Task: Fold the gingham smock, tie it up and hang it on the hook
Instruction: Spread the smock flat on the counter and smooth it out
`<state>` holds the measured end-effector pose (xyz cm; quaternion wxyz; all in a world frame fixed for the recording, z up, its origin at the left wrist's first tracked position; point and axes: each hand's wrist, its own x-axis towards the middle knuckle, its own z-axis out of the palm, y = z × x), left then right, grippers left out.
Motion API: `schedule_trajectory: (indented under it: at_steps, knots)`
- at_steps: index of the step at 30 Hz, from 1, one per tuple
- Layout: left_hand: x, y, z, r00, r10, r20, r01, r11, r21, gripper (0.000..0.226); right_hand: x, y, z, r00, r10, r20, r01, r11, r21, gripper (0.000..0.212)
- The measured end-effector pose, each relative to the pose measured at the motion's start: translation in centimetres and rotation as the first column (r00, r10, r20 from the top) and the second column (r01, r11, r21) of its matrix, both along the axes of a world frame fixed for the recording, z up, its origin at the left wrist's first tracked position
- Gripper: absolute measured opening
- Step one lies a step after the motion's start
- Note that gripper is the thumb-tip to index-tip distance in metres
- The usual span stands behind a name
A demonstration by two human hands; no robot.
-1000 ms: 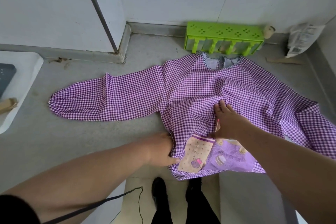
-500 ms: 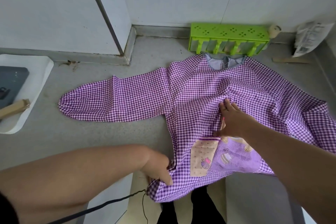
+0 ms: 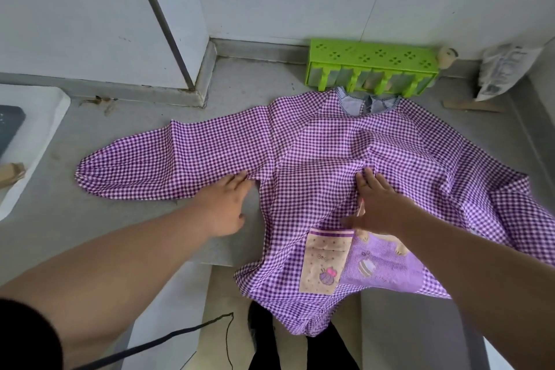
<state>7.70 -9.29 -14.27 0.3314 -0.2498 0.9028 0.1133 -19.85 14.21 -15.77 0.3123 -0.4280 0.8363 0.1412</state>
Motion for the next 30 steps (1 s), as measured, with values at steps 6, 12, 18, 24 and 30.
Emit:
schedule_trajectory:
  at_steps: [6,12,18,24,30]
  knots:
    - [-0.6,-4.6,-0.4,0.996,0.089,-0.001,-0.086,0.967,-0.24,0.087,-0.2,0.3,0.1,0.998,0.06,0.012,-0.058,0.993,-0.105,0.121]
    - [-1.2,-3.4,1.5,0.907,-0.027,-0.421,-0.137,0.925,-0.354,0.048,-0.6,-2.2,0.2,0.992,0.124,0.009,-0.123,0.987,-0.102,0.123]
    - [-3.2,4.4,0.8,0.941,-0.336,-0.051,0.337,0.941,0.017,0.104,-0.5,-3.3,0.7,0.994,0.093,0.055,-0.077,0.966,-0.248,0.092]
    - [-5.1,5.7,1.1,0.944,-0.318,0.089,0.328,0.936,-0.129,0.129,0.0,3.3,1.2,0.971,-0.24,-0.019,0.23,0.949,-0.213,0.068]
    - [-8.0,8.9,1.8,0.933,-0.296,0.203,0.335,0.922,-0.192,0.134,2.3,12.4,1.4,0.723,-0.677,-0.141,0.634,0.73,-0.256,0.08]
